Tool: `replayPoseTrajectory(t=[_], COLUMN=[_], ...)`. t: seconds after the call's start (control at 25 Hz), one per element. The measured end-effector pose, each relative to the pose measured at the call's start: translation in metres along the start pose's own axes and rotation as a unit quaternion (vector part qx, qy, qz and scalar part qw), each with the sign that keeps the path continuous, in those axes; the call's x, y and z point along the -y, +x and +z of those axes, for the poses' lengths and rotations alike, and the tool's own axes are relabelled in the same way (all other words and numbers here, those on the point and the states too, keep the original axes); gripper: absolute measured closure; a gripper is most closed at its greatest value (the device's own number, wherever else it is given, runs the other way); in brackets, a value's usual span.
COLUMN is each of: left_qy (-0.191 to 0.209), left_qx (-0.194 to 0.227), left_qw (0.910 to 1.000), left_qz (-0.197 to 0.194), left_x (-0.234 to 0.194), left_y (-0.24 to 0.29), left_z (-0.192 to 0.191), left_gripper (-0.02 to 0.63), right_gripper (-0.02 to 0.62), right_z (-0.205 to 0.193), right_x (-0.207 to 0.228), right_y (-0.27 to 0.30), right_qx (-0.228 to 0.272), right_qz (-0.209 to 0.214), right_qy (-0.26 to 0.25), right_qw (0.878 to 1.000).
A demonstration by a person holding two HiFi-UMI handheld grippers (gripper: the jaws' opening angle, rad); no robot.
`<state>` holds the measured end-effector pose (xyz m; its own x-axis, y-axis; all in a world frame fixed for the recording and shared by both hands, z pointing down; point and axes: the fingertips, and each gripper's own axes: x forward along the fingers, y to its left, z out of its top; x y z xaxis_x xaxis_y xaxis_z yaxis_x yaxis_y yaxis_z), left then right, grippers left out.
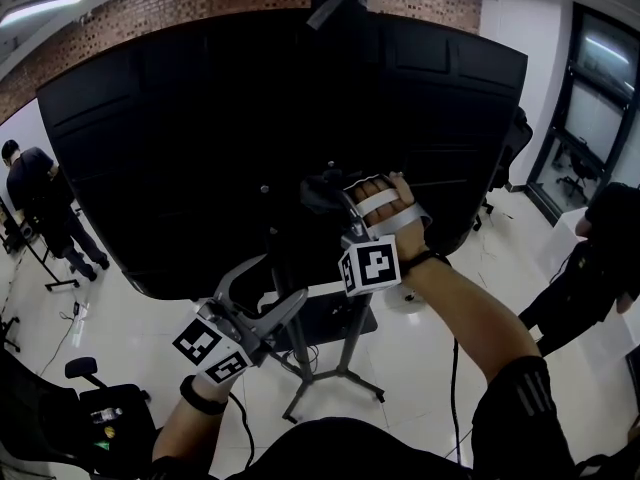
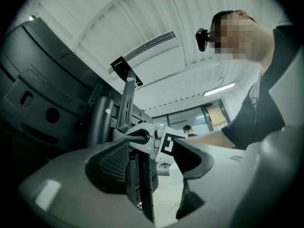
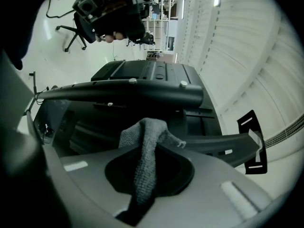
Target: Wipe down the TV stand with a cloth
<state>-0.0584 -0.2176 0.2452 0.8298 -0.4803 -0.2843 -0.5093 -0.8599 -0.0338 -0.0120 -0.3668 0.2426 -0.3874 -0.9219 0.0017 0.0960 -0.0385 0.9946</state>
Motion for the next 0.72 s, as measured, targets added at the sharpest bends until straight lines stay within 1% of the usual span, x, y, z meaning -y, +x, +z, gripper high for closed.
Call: replayPoseTrajectory(t=[0.36,0.6,0.72], left_qy=[-0.028,-0.031,-0.034], left_qx=[-0.014,-0.018,-0.022], left_qw=[0.9995,0.9993,0.9991], left_qz=[0.007,0.012,0.013], left_x=[-0.007,-0.009,-0.007], left_y=[-0.002,-0.003,-0.003], left_z=[-0.027,-0.033,-0.039], left_gripper=[0.293,0.294,0.293], right_gripper=[0.580,0.580,0.580], right_z=[0.008,0.011,0.011], right_x=[-0.070,-0.107,-0.128], right_y=[0.000,0.000,0.000], right_qx=[0.000,-0.007,-0.011], right_qz=[0.047,0.063,0.088], right_qy=[0.019,0.028,0.034], right_qw=[0.999,0.998,0.995])
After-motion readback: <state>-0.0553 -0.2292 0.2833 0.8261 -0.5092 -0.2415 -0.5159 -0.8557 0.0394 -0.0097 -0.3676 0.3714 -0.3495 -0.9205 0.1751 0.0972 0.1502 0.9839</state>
